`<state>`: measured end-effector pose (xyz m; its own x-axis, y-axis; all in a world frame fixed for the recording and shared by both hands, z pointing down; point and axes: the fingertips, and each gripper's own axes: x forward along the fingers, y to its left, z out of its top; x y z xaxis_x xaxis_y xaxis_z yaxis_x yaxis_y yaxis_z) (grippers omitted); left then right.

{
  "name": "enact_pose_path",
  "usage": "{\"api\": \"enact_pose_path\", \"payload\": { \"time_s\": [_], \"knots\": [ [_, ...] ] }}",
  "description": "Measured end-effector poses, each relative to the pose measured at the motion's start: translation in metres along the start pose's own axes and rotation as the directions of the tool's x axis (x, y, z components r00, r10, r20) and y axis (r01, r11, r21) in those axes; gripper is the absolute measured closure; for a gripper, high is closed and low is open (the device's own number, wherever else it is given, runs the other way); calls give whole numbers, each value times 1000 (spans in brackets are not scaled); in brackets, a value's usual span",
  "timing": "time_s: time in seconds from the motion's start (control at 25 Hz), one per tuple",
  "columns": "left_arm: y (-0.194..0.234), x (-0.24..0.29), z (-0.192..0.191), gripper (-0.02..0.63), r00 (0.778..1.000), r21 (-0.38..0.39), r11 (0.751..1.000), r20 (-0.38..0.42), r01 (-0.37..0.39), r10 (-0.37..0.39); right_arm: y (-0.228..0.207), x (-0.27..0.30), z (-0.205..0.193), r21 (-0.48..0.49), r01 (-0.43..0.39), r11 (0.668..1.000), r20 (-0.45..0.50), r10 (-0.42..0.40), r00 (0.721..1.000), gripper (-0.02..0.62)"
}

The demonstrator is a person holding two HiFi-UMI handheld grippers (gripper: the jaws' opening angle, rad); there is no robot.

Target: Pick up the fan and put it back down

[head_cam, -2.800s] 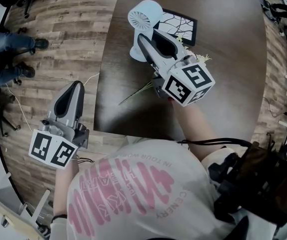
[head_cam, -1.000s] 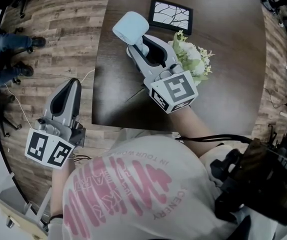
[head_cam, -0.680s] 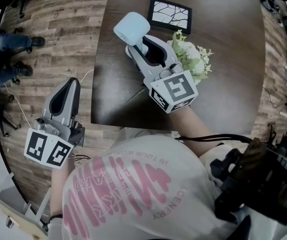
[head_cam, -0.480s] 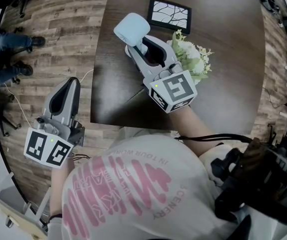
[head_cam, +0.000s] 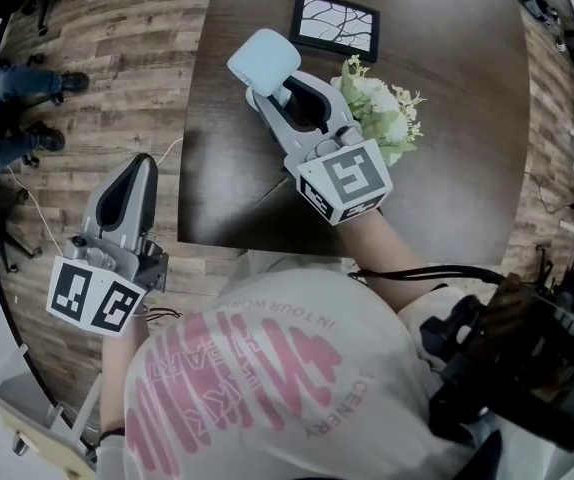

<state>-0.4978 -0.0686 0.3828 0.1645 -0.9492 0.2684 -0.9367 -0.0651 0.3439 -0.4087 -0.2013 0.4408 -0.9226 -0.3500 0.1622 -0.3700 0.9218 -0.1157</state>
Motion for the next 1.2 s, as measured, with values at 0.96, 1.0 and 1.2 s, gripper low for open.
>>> {"api": "enact_pose_path", "payload": {
  "time_s": [0.96, 1.0, 1.2],
  "knots": [
    [-26, -4, 7, 589, 999, 17, 1000, 34, 2, -2, 11, -12, -2, 4, -81, 997, -53, 82, 995, 449],
    [-28, -3, 10, 589, 999, 20, 1000, 39, 3, -4, 12, -13, -1, -4, -88, 996, -59, 88, 994, 442],
    [-42, 0, 18, 589, 998, 38, 999, 63, 21, -24, 12, -28, -1, 11, -110, 994, -74, 110, 991, 430]
  ]
}}
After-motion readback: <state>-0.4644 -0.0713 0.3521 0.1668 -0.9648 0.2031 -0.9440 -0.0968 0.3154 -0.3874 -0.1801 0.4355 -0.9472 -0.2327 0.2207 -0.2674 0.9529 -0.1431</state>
